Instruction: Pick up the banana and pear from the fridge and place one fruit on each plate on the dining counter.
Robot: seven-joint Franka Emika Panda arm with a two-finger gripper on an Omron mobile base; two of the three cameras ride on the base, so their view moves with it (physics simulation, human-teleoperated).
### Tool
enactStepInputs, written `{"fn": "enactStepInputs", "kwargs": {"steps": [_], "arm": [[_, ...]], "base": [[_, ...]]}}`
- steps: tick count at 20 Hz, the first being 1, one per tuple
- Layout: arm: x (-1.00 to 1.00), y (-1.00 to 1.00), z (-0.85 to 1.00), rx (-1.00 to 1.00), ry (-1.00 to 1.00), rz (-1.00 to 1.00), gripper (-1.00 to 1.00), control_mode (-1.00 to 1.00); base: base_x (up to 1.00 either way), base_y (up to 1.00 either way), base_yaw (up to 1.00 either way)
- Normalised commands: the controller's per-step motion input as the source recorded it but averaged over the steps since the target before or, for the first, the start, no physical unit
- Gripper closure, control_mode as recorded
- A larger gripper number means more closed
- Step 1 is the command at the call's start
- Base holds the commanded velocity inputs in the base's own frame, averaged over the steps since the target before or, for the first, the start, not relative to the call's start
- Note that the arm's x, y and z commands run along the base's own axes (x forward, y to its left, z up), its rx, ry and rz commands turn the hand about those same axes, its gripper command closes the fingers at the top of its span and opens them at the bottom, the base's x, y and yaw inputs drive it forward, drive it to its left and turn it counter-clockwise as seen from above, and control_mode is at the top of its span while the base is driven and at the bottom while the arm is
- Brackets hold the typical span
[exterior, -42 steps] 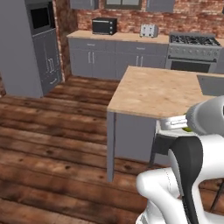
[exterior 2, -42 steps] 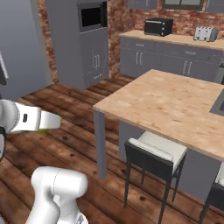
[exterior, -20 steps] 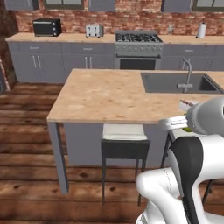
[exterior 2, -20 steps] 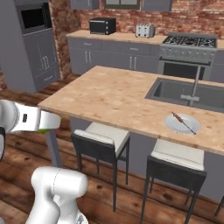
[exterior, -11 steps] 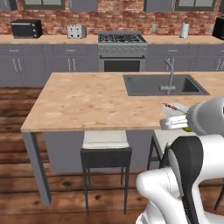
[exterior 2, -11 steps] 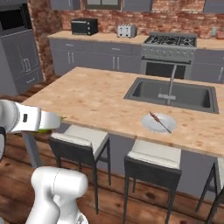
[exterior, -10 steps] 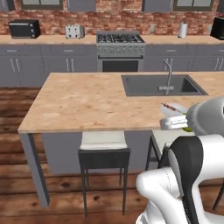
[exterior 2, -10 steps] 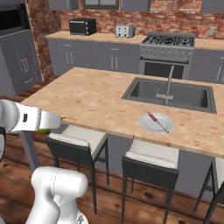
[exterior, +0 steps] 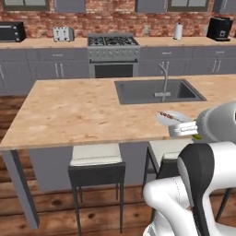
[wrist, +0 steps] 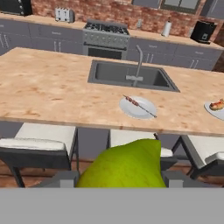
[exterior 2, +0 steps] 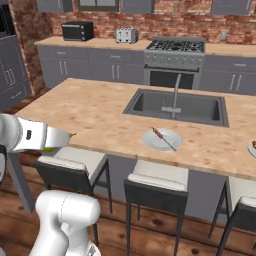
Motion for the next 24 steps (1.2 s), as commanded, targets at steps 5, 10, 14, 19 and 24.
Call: {"fn": "enactStepInputs", "kwargs": {"steps": [5,10,14,19,24], "arm": [[0.0,0.0,0.0,0.0,0.0,0.0,1.0,1.0],[0.0,0.0,0.0,0.0,0.0,0.0,1.0,1.0],[0.0,0.0,0.0,0.0,0.0,0.0,1.0,1.0],[0.0,0.0,0.0,0.0,0.0,0.0,1.0,1.0],[0.0,0.0,0.0,0.0,0.0,0.0,1.0,1.0]], "base": [[0.32,-0.3,-0.16],[0.4,-0.24,-0.13],[0.43,-0.09,-0.1],[0.39,-0.1,-0.06],[0.37,-0.09,-0.06]]}}
